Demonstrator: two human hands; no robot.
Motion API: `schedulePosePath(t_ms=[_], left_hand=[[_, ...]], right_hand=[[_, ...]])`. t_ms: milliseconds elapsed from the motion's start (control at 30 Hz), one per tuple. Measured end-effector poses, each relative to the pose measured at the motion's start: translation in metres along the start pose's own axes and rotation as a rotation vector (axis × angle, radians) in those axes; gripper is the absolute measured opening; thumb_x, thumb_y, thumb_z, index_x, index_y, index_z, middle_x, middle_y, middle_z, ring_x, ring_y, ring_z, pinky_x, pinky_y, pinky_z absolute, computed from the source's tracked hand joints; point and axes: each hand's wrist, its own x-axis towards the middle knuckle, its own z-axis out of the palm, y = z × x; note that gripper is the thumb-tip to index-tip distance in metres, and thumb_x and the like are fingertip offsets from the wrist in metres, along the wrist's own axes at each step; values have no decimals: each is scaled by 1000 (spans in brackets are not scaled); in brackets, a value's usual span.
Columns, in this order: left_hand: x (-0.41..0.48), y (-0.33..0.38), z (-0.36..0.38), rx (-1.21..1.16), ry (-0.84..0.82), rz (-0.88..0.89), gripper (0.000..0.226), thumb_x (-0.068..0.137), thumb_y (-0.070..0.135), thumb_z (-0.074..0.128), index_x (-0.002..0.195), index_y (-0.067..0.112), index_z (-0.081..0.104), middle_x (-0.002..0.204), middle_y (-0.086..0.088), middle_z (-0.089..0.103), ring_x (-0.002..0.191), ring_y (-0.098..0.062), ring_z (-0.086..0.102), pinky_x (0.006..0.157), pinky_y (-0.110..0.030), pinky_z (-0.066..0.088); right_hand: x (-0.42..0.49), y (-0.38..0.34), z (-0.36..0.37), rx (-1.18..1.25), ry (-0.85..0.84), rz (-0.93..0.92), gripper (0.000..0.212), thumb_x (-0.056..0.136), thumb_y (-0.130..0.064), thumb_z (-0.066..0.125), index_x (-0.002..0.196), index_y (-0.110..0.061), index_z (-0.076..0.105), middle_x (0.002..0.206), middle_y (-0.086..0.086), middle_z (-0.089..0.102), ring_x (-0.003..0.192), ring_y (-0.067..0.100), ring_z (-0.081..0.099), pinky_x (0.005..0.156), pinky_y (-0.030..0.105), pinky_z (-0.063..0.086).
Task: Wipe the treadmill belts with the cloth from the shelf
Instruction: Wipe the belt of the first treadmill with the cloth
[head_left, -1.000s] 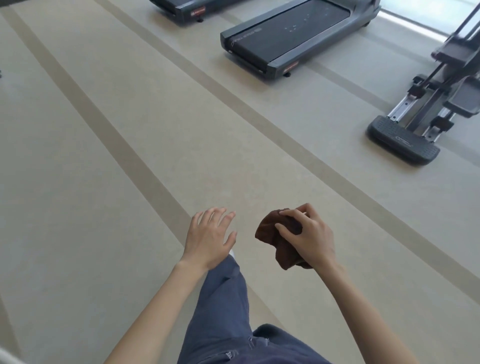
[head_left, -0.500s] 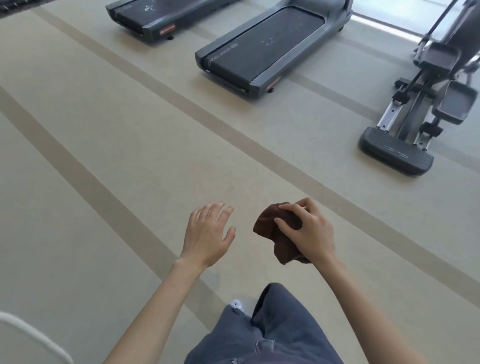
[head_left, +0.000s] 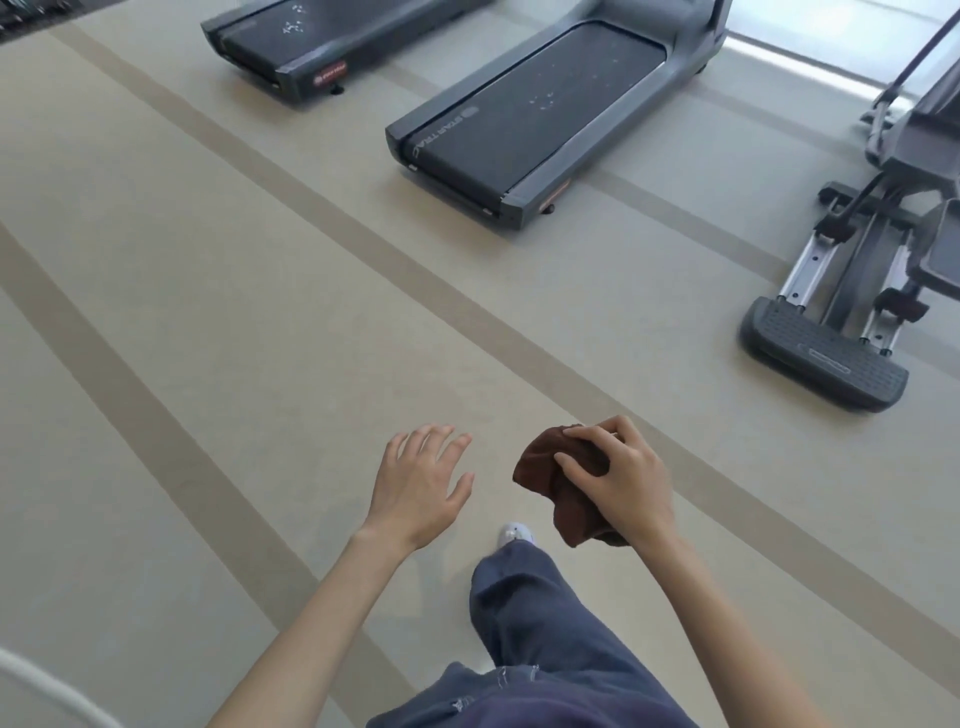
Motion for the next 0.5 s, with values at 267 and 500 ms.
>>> schedulePosePath(t_ms=[267, 500], left_hand=[[166, -8, -32, -26, 110, -5, 49, 86, 43, 37, 119, 18, 63, 121, -4, 63, 112, -25, 58, 94, -44, 45], [260, -33, -25, -45, 60, 15, 50, 86, 43, 37, 120, 17, 62, 121, -5, 63, 113, -26, 58, 94, -45, 46]], right_hand=[[167, -5, -36, -3, 38, -47, 22, 80, -44, 69, 102, -44, 66, 95, -20, 49, 81, 4, 53, 72, 32, 48], [253, 0, -17, -27, -9, -12, 22, 80, -44, 69, 102, -42, 67, 95, -19, 51, 82, 7, 56, 69, 30, 47]])
